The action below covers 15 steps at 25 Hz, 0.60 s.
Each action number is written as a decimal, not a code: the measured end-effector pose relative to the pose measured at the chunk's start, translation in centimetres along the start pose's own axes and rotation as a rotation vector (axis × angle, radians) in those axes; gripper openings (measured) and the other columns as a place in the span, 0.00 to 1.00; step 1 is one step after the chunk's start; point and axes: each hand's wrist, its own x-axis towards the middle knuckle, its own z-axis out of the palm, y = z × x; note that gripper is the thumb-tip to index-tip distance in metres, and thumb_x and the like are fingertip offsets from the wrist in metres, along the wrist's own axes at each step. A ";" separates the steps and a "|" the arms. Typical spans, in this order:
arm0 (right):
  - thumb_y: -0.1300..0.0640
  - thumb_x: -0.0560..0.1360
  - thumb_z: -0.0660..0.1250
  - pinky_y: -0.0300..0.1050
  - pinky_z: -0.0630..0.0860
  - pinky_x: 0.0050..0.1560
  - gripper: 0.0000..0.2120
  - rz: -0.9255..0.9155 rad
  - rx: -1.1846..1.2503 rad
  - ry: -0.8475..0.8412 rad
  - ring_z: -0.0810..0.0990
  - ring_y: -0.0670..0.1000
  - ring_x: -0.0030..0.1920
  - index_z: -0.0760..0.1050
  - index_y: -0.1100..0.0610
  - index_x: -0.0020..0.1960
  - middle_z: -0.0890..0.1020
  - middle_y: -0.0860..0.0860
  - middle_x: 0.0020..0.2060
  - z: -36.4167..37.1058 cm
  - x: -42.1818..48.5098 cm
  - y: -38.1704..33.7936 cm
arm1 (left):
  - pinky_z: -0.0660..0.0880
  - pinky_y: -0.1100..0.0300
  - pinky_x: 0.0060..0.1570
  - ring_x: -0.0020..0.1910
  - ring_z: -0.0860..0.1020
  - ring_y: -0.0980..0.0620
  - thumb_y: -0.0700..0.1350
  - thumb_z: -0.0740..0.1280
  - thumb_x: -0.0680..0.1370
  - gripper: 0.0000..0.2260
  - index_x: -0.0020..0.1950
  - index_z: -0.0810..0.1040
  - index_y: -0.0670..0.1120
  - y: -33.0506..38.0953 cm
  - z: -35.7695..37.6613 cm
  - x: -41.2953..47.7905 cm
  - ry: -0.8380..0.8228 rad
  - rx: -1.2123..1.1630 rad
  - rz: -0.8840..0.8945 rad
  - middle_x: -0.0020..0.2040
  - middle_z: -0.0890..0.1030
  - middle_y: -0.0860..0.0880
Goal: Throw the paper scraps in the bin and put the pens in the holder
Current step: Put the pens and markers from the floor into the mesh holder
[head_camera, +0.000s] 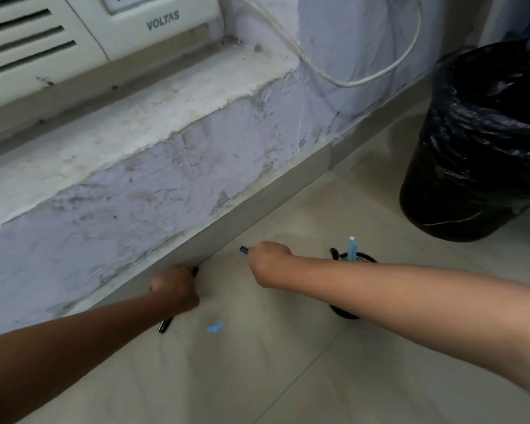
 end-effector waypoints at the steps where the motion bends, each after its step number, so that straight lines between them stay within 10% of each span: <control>1: 0.65 0.77 0.56 0.54 0.74 0.60 0.17 0.070 -0.065 -0.037 0.73 0.59 0.63 0.68 0.62 0.66 0.73 0.58 0.65 1.2 1.7 -0.2 | 0.76 0.51 0.55 0.58 0.75 0.44 0.44 0.61 0.73 0.18 0.61 0.67 0.40 -0.3 1.5 -0.3 -0.074 -0.074 -0.018 0.61 0.74 0.44; 5: 0.67 0.79 0.53 0.63 0.72 0.59 0.19 0.232 -0.018 -0.148 0.68 0.63 0.65 0.60 0.61 0.70 0.68 0.61 0.66 4.7 3.4 -1.5 | 0.71 0.53 0.57 0.60 0.74 0.40 0.37 0.58 0.77 0.15 0.62 0.61 0.35 -0.1 5.2 -1.6 -0.091 -0.445 -0.064 0.62 0.73 0.36; 10: 0.66 0.74 0.60 0.42 0.75 0.40 0.13 0.068 0.152 -0.111 0.79 0.57 0.49 0.73 0.65 0.58 0.78 0.57 0.49 0.1 -0.9 0.2 | 0.75 0.53 0.41 0.50 0.79 0.37 0.35 0.58 0.76 0.11 0.58 0.67 0.34 1.8 0.8 -3.2 -0.079 -0.455 0.203 0.51 0.76 0.37; 15: 0.63 0.69 0.66 0.37 0.75 0.32 0.05 0.073 0.357 0.230 0.83 0.50 0.32 0.80 0.57 0.38 0.84 0.55 0.31 -9.8 -10.1 7.4 | 0.69 0.65 0.38 0.39 0.79 0.47 0.34 0.65 0.74 0.07 0.49 0.81 0.39 2.8 -11.0 -6.0 0.437 -0.615 0.525 0.46 0.81 0.39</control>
